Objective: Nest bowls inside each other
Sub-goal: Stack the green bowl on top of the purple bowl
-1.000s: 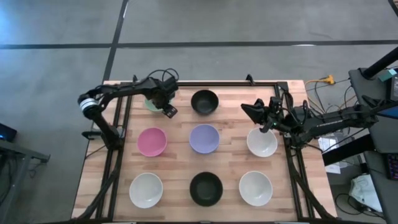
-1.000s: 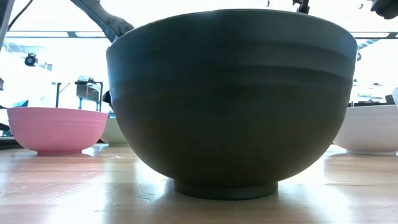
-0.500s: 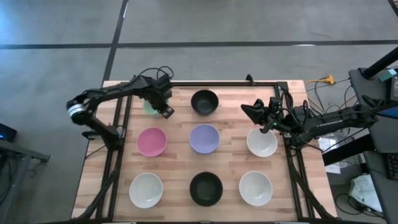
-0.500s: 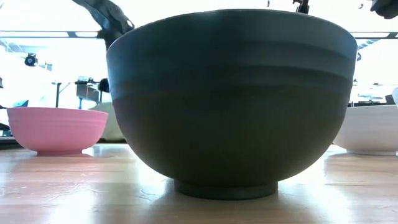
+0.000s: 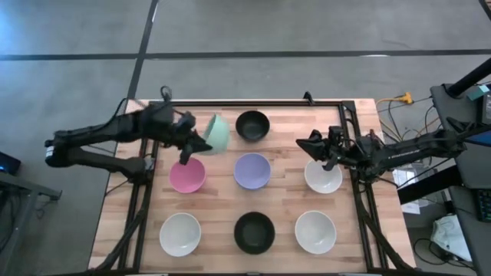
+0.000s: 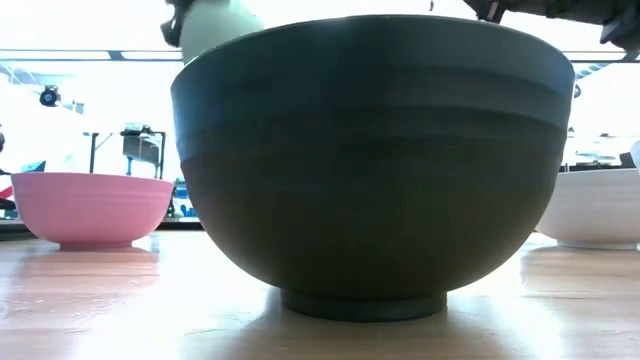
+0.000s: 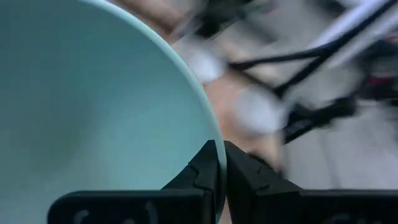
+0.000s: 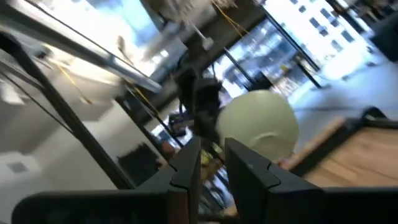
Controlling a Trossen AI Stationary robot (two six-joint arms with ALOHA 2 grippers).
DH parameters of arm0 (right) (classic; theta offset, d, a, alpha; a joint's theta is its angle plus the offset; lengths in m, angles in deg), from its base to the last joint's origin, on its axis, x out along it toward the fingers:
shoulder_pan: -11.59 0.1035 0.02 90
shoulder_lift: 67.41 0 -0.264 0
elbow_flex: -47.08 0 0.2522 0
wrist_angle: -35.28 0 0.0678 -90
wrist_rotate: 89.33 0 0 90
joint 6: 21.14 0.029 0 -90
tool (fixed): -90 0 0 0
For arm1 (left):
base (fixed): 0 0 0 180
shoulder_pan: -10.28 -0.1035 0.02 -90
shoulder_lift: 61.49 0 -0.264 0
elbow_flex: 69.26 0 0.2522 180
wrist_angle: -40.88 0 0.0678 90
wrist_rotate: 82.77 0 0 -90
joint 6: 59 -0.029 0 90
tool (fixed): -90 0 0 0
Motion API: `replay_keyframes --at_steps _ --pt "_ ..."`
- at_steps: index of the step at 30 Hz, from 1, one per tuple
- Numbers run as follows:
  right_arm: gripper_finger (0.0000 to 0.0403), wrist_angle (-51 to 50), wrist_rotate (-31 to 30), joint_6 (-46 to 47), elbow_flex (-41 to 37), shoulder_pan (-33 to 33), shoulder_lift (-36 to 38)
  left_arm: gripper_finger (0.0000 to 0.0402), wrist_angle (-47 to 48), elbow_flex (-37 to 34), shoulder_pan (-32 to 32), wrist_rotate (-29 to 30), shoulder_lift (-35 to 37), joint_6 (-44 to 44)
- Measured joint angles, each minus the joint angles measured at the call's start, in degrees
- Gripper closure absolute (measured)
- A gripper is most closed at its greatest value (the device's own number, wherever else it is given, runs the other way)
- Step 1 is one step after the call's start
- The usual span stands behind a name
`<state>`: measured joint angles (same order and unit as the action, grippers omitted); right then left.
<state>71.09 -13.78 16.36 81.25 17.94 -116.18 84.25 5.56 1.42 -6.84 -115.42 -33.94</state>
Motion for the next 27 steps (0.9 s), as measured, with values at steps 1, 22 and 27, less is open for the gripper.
replay_keyframes --at_steps 1,22,27 --pt "0.0335 2.7 0.2 0.0 -0.86 0.0 0.0 0.0401 -4.17 -0.52 2.59 0.66 0.28 -0.01" --pt "0.0335 23.47 5.98 1.56 -8.41 9.39 0.16 0.0401 17.03 29.85 25.94 23.81 -36.17 -31.94" --pt "0.0335 23.37 5.88 -0.08 -7.91 10.33 0.26 0.0401 28.62 41.39 25.84 22.55 -46.73 -44.75"
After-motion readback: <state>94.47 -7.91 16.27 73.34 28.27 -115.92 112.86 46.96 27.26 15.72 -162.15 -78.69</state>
